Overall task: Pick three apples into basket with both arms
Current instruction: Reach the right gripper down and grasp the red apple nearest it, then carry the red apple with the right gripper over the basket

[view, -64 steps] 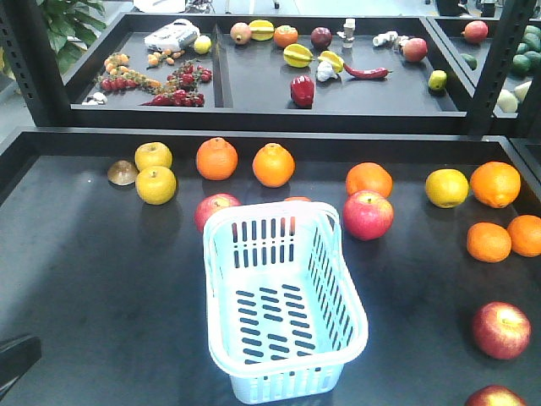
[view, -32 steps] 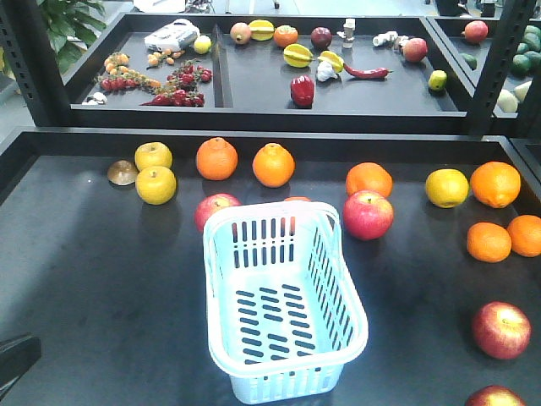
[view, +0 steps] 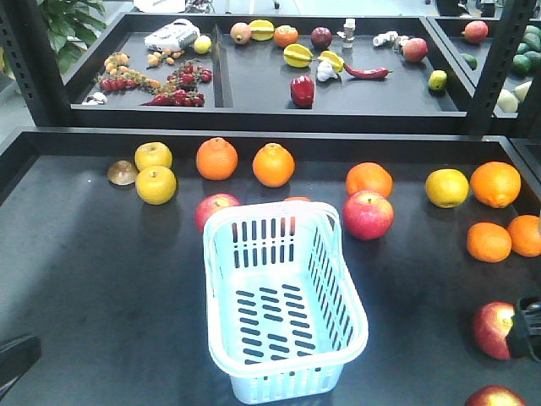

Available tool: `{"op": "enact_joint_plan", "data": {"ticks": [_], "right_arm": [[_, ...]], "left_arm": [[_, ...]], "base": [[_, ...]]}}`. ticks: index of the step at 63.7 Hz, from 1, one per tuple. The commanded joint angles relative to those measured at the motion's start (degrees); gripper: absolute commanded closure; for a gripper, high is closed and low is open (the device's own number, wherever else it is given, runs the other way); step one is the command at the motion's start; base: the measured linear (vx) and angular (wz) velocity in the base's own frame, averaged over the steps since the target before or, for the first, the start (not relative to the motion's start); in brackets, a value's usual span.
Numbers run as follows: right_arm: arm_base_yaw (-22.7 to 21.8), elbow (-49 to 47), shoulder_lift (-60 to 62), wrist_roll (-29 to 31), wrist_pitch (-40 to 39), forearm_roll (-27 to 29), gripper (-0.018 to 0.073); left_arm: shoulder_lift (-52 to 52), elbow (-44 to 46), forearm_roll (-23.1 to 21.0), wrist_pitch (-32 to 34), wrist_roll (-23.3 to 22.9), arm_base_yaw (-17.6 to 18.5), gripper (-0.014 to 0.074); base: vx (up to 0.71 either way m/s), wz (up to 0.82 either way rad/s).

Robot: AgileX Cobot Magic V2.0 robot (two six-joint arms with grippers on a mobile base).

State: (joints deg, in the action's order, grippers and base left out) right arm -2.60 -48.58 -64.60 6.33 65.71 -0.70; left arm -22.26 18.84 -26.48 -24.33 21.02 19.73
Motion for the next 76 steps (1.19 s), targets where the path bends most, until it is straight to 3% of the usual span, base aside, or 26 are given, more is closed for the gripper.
{"op": "enact_joint_plan", "data": {"ticks": [1,35,76], "right_arm": [[-0.26,-1.80,-2.80,0.59,-0.58,-0.36,-0.0118],[-0.26,-1.80,-20.08,0.54,-3.56,3.12,-0.0082],[-0.26,-1.80,-33.49,0.36,-7.51,0.29,-0.0067]], "left_arm": [[-0.32,1.38,-1.24,3.30,-0.64,0.14,0.0604],[-0.32,1.38,-1.24,3.24,-0.64,0.14,0.0604],[-0.32,1.38,-1.24,3.12,-0.64,0.14,0.0604]], "base": [[0.00,0.00],[0.00,0.00],[0.00,0.00]]}}
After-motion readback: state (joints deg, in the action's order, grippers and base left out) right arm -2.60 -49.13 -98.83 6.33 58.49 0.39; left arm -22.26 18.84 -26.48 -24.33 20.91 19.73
